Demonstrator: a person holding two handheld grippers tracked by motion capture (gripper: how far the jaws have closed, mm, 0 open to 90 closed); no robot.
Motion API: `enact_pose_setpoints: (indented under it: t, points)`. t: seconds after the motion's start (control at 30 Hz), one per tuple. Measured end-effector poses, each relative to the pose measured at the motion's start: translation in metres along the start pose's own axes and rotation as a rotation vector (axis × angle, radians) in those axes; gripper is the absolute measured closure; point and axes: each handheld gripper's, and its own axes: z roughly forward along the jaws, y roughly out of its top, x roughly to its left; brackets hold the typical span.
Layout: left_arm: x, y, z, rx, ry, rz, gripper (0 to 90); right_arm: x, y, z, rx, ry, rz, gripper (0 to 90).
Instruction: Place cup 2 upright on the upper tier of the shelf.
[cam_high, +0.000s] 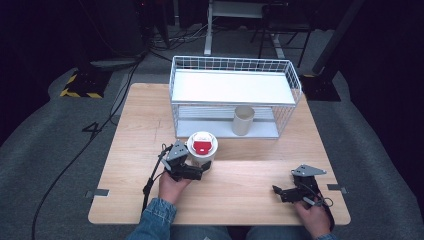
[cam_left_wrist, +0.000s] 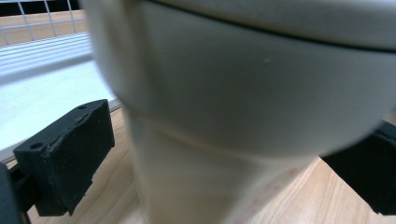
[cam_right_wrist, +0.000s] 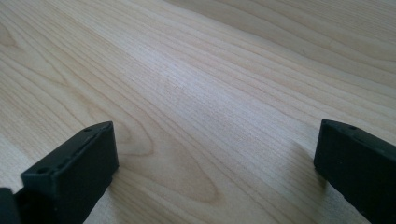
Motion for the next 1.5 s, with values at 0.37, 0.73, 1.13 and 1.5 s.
enact_pose_setpoints:
  t: [0.37,0.73,1.13,1.5]
  points:
    - [0.0006,-0.0086,0.0093,-0.027,0.002,0.045,8.8,0.0001,0.0000,0.0000,0.000,0.000,0.000,0.0]
    - [-0.0001,-0.0093,0.0089,-0.034,0.016,0.064,9.8,0.0001,0.0000,0.0000,0.000,0.000,0.001,0.0]
    - [-0.0003,-0.0085,0.0082,-0.031,0.018,0.067,10.3,0.0000,0.0000,0.0000,0.000,0.000,0.000,0.0]
    - [-0.0048,-0.0022,0.0038,-0.025,0.003,0.064,10.4,0.0000,0.0000,0.0000,0.000,0.000,0.000,0.0]
